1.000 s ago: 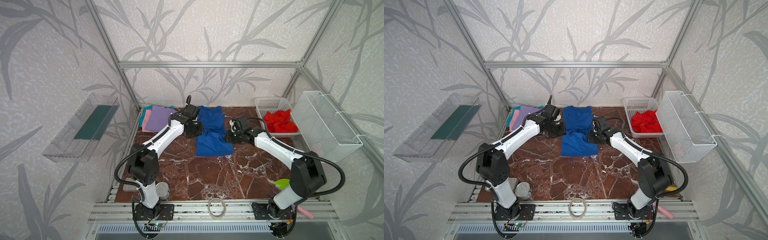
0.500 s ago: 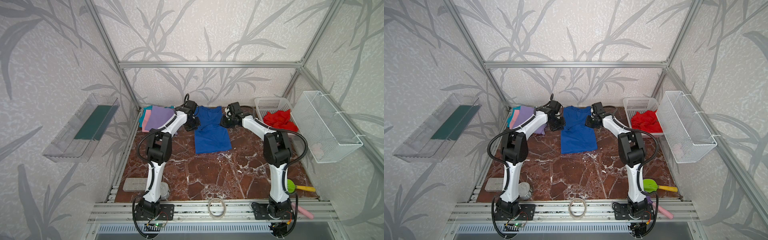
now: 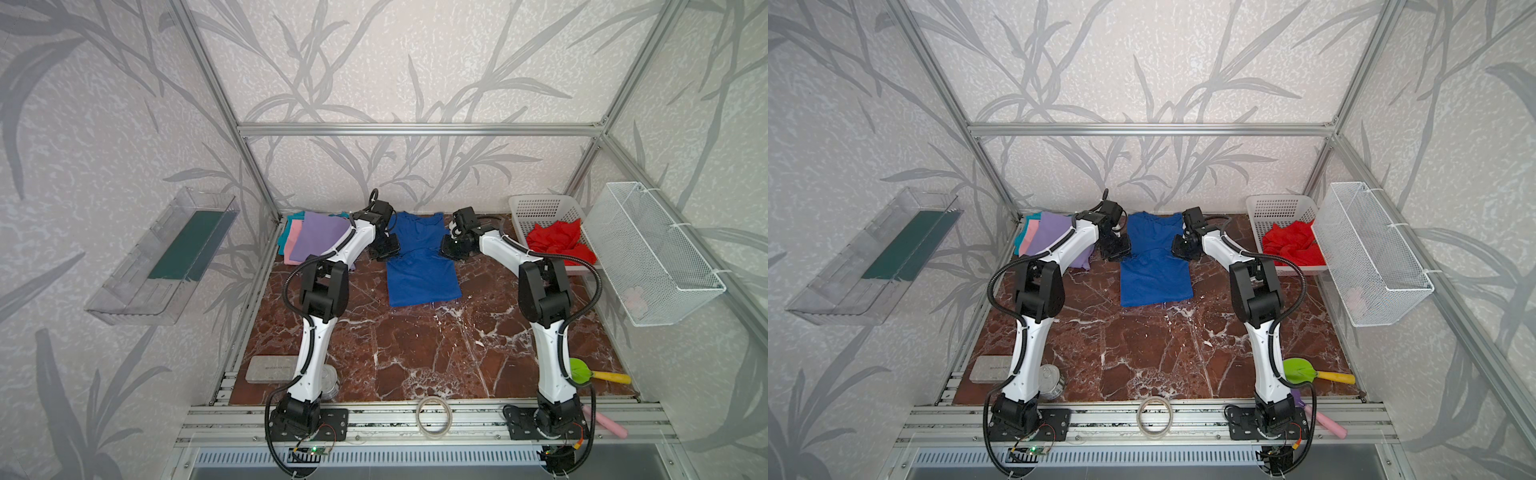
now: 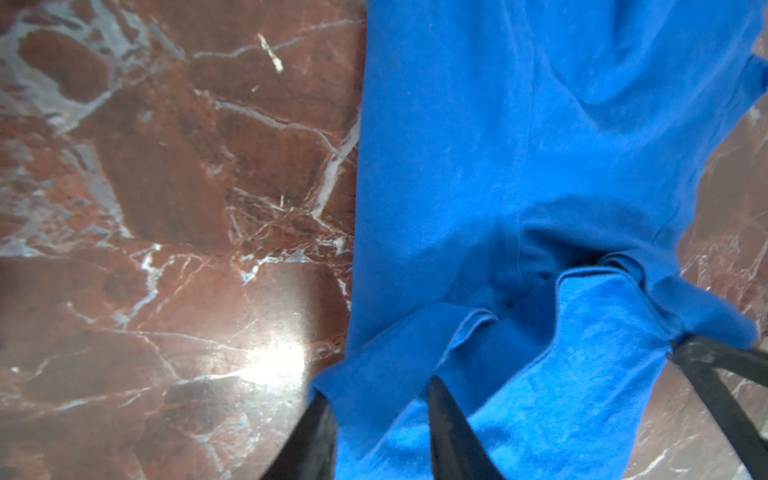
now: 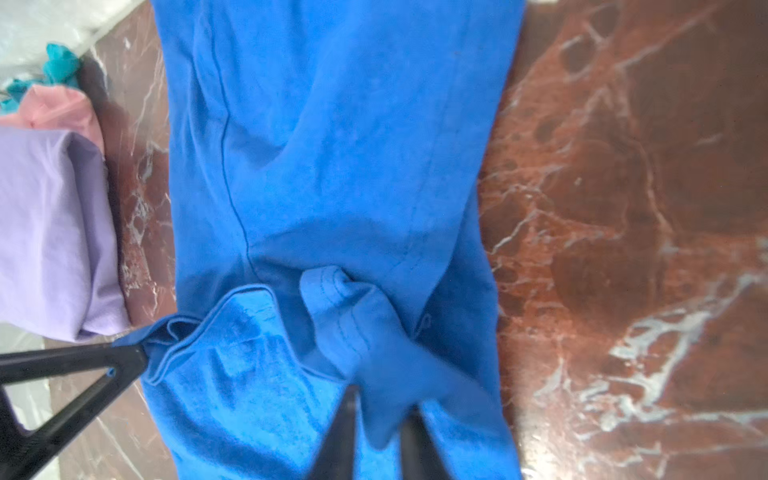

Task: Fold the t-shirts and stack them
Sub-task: 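Lower the hem onto the collar end and open both grippers, then grasp the folded edge nearest the robot with both grippers and lift it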

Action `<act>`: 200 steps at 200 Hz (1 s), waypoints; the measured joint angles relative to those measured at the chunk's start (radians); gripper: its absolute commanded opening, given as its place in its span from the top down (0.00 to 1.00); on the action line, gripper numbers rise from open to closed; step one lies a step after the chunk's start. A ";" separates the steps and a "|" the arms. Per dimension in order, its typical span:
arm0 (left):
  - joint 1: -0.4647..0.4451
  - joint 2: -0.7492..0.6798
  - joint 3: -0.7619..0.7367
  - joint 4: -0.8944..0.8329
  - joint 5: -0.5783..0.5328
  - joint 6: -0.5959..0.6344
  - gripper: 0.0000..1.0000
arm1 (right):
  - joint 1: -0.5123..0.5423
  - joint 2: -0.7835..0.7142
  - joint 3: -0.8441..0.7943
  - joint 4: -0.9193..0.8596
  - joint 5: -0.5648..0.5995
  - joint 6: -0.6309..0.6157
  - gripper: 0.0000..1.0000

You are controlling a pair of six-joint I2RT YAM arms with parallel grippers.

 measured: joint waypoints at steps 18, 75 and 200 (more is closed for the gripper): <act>0.004 -0.004 0.011 -0.014 -0.008 0.003 0.55 | -0.007 -0.002 0.000 -0.008 0.009 -0.005 0.52; 0.006 -0.220 -0.210 0.013 -0.071 0.002 0.51 | 0.000 -0.200 -0.177 -0.006 0.074 -0.037 0.43; -0.148 -0.441 -0.768 0.275 0.021 -0.066 0.54 | 0.060 -0.387 -0.605 0.100 0.019 -0.015 0.94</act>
